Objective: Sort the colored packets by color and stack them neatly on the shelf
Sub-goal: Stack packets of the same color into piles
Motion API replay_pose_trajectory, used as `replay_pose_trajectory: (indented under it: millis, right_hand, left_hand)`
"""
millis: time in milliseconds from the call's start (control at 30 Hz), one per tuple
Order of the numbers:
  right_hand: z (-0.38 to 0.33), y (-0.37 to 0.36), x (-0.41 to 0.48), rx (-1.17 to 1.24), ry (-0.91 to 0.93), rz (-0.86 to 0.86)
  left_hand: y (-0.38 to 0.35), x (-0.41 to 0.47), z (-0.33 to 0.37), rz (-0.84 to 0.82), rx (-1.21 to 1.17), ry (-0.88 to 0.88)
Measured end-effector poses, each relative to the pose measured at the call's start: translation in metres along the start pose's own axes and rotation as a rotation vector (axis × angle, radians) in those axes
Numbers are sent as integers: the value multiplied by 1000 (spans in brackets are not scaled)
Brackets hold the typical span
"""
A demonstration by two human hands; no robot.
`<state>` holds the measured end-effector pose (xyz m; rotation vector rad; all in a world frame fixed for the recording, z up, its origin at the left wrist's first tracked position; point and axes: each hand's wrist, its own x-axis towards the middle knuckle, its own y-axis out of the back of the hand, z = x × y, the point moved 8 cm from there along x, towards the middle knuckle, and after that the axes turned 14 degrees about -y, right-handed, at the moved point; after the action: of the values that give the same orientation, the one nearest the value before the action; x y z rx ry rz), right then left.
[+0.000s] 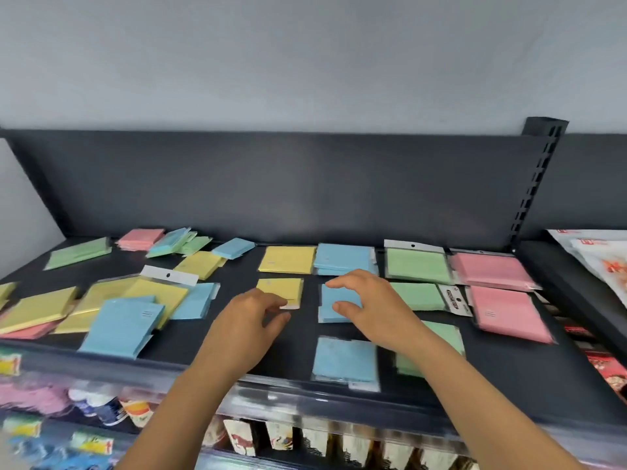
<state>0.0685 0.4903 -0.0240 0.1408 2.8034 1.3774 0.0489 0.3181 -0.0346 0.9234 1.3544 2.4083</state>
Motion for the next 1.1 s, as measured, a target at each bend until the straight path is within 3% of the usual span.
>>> replay_pose_trajectory:
  millis: [233,467,1100]
  right_hand:
    - [-71,-61,36,41,-93,39]
    - [-147,-114,64,10,-174,85]
    - [-227,-175,141,-111,-53,-11]
  left_hand:
    - [71,-24,-107,82,145,-47]
    - [121,-27,-195,46,180,-136]
    - [138,-10,-284,-6,203,-61]
